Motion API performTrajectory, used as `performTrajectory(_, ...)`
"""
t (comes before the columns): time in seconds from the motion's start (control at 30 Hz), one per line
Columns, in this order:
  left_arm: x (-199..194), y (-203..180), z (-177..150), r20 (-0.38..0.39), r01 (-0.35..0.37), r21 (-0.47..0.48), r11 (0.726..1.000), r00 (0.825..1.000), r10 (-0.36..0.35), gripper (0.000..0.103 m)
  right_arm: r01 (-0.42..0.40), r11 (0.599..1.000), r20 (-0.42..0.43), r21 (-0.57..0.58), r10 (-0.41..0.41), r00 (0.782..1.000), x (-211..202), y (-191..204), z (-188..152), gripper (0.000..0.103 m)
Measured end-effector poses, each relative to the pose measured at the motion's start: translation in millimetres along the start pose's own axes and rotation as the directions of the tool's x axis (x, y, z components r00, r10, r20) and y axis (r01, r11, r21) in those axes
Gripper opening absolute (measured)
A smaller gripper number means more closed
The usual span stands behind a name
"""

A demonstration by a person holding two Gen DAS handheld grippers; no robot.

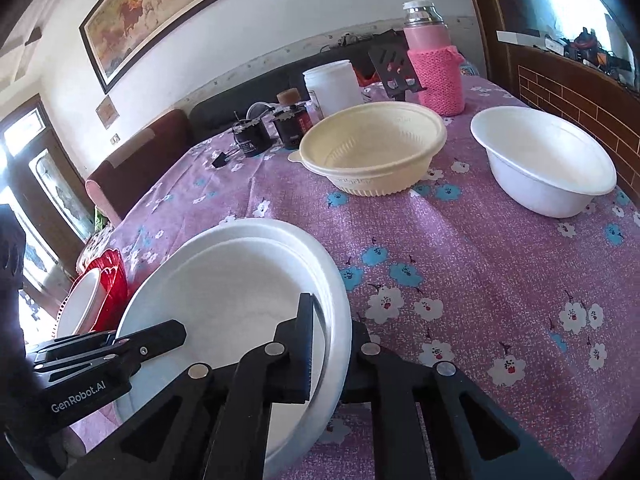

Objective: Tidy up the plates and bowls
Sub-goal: 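Carry the white bowl with the right gripper toward the plate stack, then lower the large white bowl onto the plate stack and open the right gripper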

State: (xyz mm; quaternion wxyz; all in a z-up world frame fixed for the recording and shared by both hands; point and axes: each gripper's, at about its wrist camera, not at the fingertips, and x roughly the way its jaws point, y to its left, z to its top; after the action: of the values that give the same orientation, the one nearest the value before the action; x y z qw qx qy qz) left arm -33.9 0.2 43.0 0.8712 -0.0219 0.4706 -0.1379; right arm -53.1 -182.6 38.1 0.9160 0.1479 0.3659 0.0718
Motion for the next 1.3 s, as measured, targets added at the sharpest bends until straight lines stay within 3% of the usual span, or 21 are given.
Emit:
performTrajectory(0.2, -35.3, 21.8, -1.2, 0.063, 0.005, -0.039, 0.999, 0.998, -0.002, 0.013, -0.062, 0.998, -0.018, 0.016, 0.062, 0.998, -10.4, 23.5, 2.9, 0.009)
performTrajectory(0.4, -74.1, 64.8, -3.0, 0.134, 0.024, -0.129, 0.991, 0.991, -0.007, 0.013, -0.09, 0.993, 0.002, -0.076, 0.091, 0.996, -22.2, 76.4, 14.9, 0.009)
performTrajectory(0.67, -117.0, 145.1, -7.9, 0.22, -0.034, -0.274, 0.961, 0.971, 0.097, 0.013, -0.16, 0.967, -0.038, -0.198, 0.155, 0.987, 0.8, 168.1, 22.1, 0.009)
performTrajectory(0.97, -121.9, 215.0, -17.0, 0.207, -0.111, -0.389, 0.915, 0.957, 0.204, 0.013, -0.189, 0.936, -0.1, -0.298, 0.166, 0.981, 46.7, 248.0, 11.1, 0.009)
performTrajectory(1.3, -101.5, 241.9, -18.5, 0.157, -0.174, -0.426, 0.888, 0.952, 0.261, 0.014, -0.156, 0.926, -0.115, -0.344, 0.124, 0.986, 79.7, 274.0, 4.7, 0.009)
